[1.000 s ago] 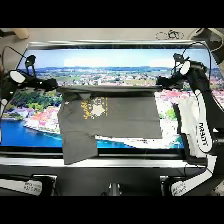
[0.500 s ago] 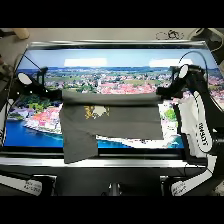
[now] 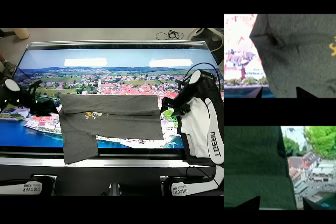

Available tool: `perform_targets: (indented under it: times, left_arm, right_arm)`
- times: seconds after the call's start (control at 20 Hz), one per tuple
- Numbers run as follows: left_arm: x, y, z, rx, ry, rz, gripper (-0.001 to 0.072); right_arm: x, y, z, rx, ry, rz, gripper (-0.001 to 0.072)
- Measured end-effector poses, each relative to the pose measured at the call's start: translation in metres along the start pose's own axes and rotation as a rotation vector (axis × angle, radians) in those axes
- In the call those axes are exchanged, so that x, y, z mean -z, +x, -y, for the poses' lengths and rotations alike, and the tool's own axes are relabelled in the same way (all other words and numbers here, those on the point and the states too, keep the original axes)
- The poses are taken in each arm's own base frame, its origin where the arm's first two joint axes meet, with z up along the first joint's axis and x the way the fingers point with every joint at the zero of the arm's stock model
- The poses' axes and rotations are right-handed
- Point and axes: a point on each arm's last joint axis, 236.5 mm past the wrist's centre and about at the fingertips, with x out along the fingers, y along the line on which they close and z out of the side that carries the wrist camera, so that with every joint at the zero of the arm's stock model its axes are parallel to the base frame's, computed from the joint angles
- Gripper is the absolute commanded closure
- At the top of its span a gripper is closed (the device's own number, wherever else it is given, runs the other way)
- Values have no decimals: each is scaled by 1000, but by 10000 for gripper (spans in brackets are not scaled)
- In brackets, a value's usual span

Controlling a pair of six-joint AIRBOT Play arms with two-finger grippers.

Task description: Fold the shirts.

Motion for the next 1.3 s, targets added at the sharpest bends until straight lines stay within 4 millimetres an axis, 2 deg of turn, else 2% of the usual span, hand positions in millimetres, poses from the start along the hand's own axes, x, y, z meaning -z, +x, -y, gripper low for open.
perform_targets:
  times: [0.1, 0.2, 0.3, 0.45, 0.5, 0.55, 0.6, 0.65, 0.75, 0.85, 0.9, 0.95, 1.0, 1.05, 1.15, 1.2, 1.25, 1.3]
  left_arm:
    - [45, 16, -5, 13, -27, -48, 220]
    - [82, 37, -3, 44, -50, -71, 220]
    - [106, 57, -2, 69, -80, -79, 220]
    - [120, 80, 5, 104, -107, -66, 221]
    - [120, 84, 10, 117, -111, -58, 262]
    - [121, 89, 14, 126, -111, -56, 417]
    - [121, 94, 16, 129, -114, -49, 533]
    - [120, 97, 16, 124, -115, -43, 592]
    - [117, 101, 19, 125, -127, -27, 681]
    - [116, 102, 20, 125, -127, -19, 682]
    - [115, 102, 20, 124, -126, -12, 682]
    - [114, 101, 20, 122, -123, -5, 682]
    - [112, 100, 20, 118, -118, 8, 682]
    - [110, 98, 19, 112, -112, 23, 682]
    - [102, 89, 20, 106, -90, 57, 683]
    - [92, 80, 25, 114, -70, 92, 685]
    - [81, 66, 30, 117, -43, 133, 686]
    - [68, 50, 35, 120, -17, 176, 688]
  right_arm:
    - [25, 9, 7, -1, 2, -16, 184]
    - [43, 17, 13, 2, 0, -24, 183]
    - [53, 22, 14, 1, -2, -27, 182]
    - [58, 26, 17, 6, -5, -24, 148]
    - [59, 27, 18, 8, -4, -22, 142]
    - [61, 30, 21, 14, -1, -28, 141]
    - [65, 36, 24, 21, 8, -35, 141]
    - [68, 42, 26, 23, 18, -44, 141]
    - [75, 59, 25, 1, 43, -60, 144]
    - [76, 74, 20, -33, 67, -60, 158]
    - [76, 80, 17, -50, 78, -62, 194]
    - [77, 85, 13, -70, 88, -74, 336]
    - [79, 90, 10, -87, 95, -87, 562]
    - [74, 93, 7, -106, 103, -75, 695]
    - [64, 94, 3, -125, 104, -33, 696]
    - [50, 89, 2, -122, 87, 29, 696]
    - [33, 76, 3, -111, 60, 106, 696]
    - [25, 60, 0, -113, 37, 145, 696]
